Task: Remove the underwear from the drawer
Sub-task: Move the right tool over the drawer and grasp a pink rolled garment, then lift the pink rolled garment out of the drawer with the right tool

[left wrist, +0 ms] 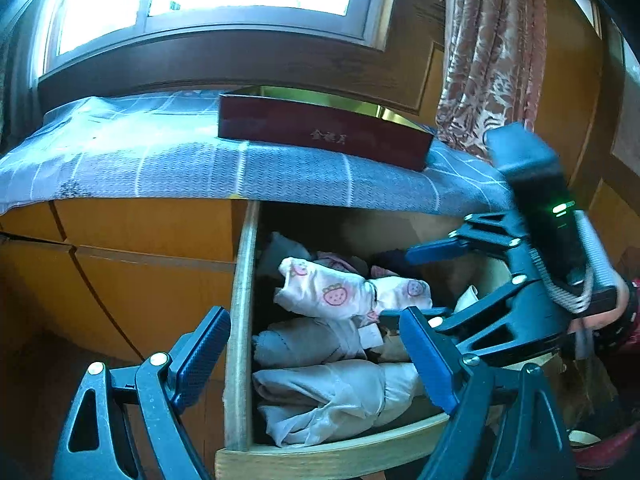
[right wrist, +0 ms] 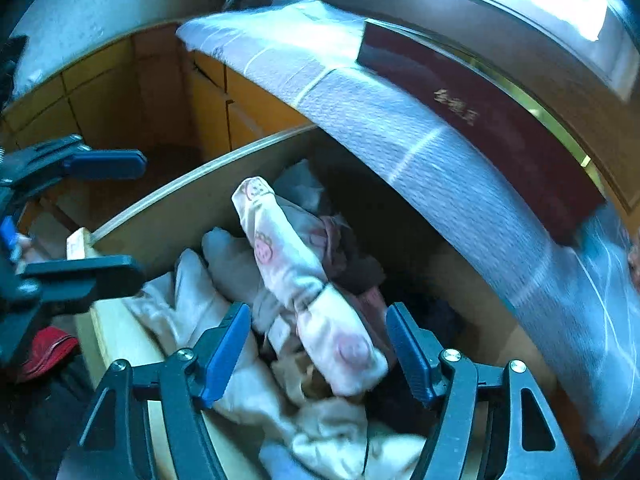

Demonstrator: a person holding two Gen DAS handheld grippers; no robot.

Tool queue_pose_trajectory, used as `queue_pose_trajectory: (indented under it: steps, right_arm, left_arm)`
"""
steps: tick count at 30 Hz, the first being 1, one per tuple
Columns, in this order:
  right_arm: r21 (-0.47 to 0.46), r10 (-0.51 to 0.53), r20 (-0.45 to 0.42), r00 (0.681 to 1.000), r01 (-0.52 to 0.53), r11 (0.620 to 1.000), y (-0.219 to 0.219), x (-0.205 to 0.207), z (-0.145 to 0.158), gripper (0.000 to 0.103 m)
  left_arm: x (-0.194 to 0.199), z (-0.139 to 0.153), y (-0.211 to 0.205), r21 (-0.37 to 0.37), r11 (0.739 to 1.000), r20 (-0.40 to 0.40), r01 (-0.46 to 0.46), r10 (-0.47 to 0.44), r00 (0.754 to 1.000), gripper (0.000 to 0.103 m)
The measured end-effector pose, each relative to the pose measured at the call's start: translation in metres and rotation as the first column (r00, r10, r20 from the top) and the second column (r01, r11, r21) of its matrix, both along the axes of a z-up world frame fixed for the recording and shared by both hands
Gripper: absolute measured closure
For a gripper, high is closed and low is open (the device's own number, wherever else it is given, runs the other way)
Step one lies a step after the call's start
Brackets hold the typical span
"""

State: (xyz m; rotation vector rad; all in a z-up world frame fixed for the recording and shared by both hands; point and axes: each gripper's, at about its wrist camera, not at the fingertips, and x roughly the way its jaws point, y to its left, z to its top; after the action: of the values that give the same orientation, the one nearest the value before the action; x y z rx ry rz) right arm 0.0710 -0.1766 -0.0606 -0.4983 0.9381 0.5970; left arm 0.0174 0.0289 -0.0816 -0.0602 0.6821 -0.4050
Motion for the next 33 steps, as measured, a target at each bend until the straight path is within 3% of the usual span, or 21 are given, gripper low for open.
queue_pose_trajectory:
  steps: [10, 16, 25, 33]
  right_arm:
    - [-0.077, 0.011, -0.046, 0.999, -0.014, 0.997, 0.029, 0.025, -0.026, 0.038]
    - [-0.065, -0.003, -0.097, 0.995, -0.003, 0.998, 0.032, 0.032, -0.038, 0.049]
    - [0.065, -0.058, -0.14, 0.988, 0.068, 0.996, 0.001, 0.028, -0.026, 0.053]
    - [0.201, -0.143, -0.153, 0.978, 0.172, 0.964, -0.042, 0.018, -0.006, 0.055]
  left_arm:
    - [0.001, -0.003, 0.013, -0.024, 0.999, -0.014, -0.032, 0.031, 0.999, 0.015]
    - [0.001, -0.004, 0.016, -0.03, 0.999, -0.017, -0.038, 0.037, 0.999, 0.015]
    - [0.004, -0.005, 0.013, -0.03, 0.999, -0.027, -0.032, 0.031, 0.999, 0.015]
    - [0.008, -0.001, 0.001, 0.004, 1.0, -0.021, -0.009, 0.009, 1.0, 0.015]
